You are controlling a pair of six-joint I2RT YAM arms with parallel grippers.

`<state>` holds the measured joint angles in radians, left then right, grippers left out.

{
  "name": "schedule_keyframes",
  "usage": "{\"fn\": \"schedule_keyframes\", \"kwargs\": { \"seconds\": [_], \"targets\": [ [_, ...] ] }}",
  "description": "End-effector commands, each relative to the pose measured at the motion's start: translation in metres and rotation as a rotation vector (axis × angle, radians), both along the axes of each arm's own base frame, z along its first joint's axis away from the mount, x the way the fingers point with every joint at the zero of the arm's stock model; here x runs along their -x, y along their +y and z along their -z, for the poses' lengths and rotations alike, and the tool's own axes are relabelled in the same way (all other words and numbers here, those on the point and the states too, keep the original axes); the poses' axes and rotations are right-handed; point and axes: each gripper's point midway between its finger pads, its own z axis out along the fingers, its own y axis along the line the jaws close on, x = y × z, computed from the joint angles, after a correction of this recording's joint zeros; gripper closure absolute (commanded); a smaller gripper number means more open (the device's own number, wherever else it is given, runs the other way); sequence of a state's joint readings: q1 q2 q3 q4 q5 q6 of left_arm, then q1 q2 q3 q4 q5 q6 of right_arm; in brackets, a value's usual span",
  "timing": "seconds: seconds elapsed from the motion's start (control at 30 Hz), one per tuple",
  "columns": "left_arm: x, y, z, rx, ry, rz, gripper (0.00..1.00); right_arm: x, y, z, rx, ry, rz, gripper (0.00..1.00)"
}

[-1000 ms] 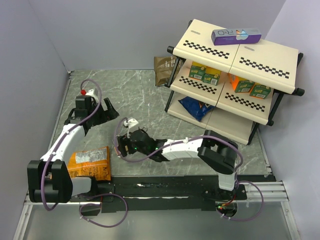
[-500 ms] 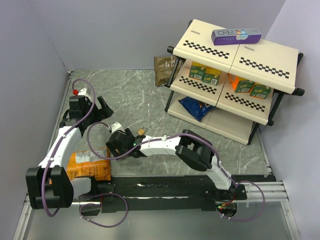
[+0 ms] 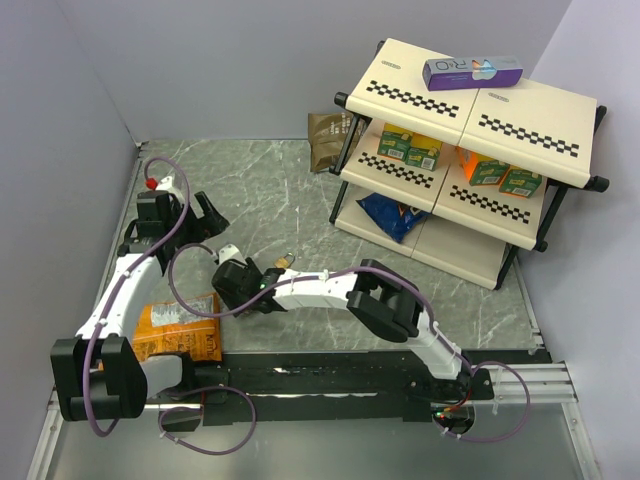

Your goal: Unlock with the key

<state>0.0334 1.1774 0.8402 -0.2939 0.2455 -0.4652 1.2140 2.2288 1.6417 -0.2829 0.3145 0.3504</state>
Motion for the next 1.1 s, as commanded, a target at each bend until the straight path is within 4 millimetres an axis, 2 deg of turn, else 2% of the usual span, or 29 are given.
{"fn": "schedule_keyframes", "kwargs": {
  "seconds": [0.0, 0.1, 0.13, 0.2, 0.23, 0.27, 0.33, 0.37, 0.43, 0.57, 0.63, 0.67, 0.73, 0.8, 0.9, 1.07],
  "targets": [
    [-0.004, -0.017, -0.027, 0.061, -0.093, 0.086, 0.01, 0.003, -0.027, 0.026, 0.073, 0.043, 0.019, 0.79],
    [0.001, -0.033, -0.023, 0.107, -0.08, 0.166, 0.0, -0.004, -0.039, 0.014, 0.031, 0.018, 0.046, 1.0],
    [0.003, -0.039, -0.022, 0.118, -0.076, 0.191, 0.01, -0.01, -0.04, 0.008, -0.002, -0.001, 0.06, 1.0],
    [0.006, -0.05, -0.019, 0.14, -0.065, 0.246, 0.01, -0.014, -0.055, -0.005, -0.026, -0.059, 0.071, 1.0],
    [0.007, -0.053, -0.018, 0.151, -0.061, 0.266, 0.01, -0.021, -0.052, -0.016, -0.081, -0.101, 0.077, 1.0],
    [0.01, -0.063, -0.017, 0.164, -0.052, 0.302, 0.01, -0.019, -0.067, -0.021, -0.076, -0.117, 0.08, 1.0],
    [0.016, -0.079, -0.008, 0.195, -0.002, 0.37, 0.01, -0.023, -0.074, -0.028, -0.112, -0.177, 0.083, 1.0],
    [0.018, -0.082, -0.004, 0.199, 0.015, 0.385, 0.01, -0.025, -0.077, -0.042, -0.143, -0.205, 0.087, 1.0],
    [0.022, -0.092, 0.007, 0.204, 0.061, 0.422, 0.01, -0.027, -0.082, -0.052, -0.158, -0.252, 0.082, 1.0],
    [0.029, -0.106, 0.02, 0.19, 0.117, 0.469, 0.01, -0.026, -0.093, -0.076, -0.247, -0.331, 0.066, 1.0],
    [0.033, -0.115, 0.025, 0.195, 0.133, 0.495, 0.01, -0.022, -0.099, -0.076, -0.254, -0.344, 0.048, 1.0],
    [0.034, -0.119, 0.03, 0.202, 0.15, 0.507, 0.01, -0.021, -0.097, -0.087, -0.292, -0.361, 0.043, 1.0],
    [0.038, -0.129, 0.033, 0.206, 0.165, 0.541, 0.01, -0.017, -0.103, -0.088, -0.305, -0.378, 0.023, 1.0],
    [0.044, -0.14, 0.04, 0.212, 0.192, 0.58, 0.02, -0.015, -0.103, -0.104, -0.362, -0.402, 0.01, 1.0],
    [0.05, -0.151, 0.044, 0.224, 0.217, 0.625, 0.02, -0.011, -0.108, -0.111, -0.382, -0.418, -0.014, 1.0],
    [0.054, -0.156, 0.053, 0.196, 0.243, 0.634, 0.03, -0.004, -0.111, -0.127, -0.427, -0.439, -0.044, 1.0]
  ]
}}
